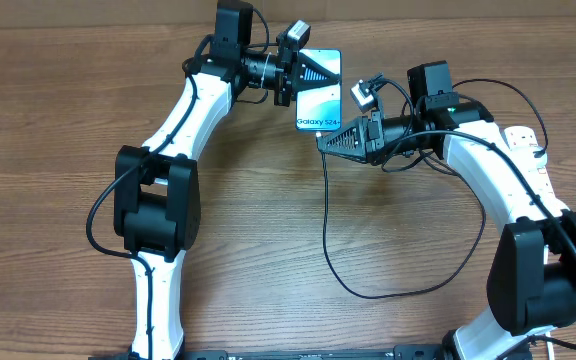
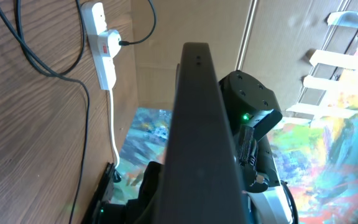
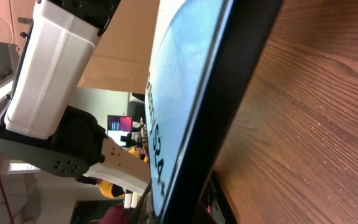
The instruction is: Plug charger to phone and switch on socket
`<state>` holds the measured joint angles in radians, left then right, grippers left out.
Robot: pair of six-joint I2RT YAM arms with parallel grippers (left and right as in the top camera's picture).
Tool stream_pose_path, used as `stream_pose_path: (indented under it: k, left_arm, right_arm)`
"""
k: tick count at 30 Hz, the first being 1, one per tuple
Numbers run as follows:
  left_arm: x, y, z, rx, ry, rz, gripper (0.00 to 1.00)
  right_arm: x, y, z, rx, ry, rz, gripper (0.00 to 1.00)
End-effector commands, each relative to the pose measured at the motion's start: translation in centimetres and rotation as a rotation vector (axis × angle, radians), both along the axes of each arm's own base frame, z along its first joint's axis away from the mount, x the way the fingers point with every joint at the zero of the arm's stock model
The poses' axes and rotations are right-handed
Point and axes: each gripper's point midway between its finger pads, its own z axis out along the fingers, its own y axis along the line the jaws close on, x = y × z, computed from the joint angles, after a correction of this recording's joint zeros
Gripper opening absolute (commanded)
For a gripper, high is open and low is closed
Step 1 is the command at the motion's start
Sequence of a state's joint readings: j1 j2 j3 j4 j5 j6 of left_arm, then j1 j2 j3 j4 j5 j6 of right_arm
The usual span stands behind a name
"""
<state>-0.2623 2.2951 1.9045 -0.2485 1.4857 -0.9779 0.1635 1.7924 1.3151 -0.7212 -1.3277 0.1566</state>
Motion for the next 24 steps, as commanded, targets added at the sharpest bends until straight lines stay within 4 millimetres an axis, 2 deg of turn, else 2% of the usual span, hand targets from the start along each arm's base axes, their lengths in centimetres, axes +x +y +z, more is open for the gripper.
stream_pose_path:
  k: [1, 24]
  left_arm:
    - [-0.87, -0.15, 2.1, -0.036, -0.039, -0.04, 0.04]
    - [-1.0, -0.13, 2.64, -0.065, -0.105, -0.06, 0.04]
  right_arm:
    - [-0.14, -0.04, 0.37, 0.013, -0.004, 0.004, 0.04]
    - [-0.43, 0.01, 0.8, 0.039, 0.007, 0.016, 0.04]
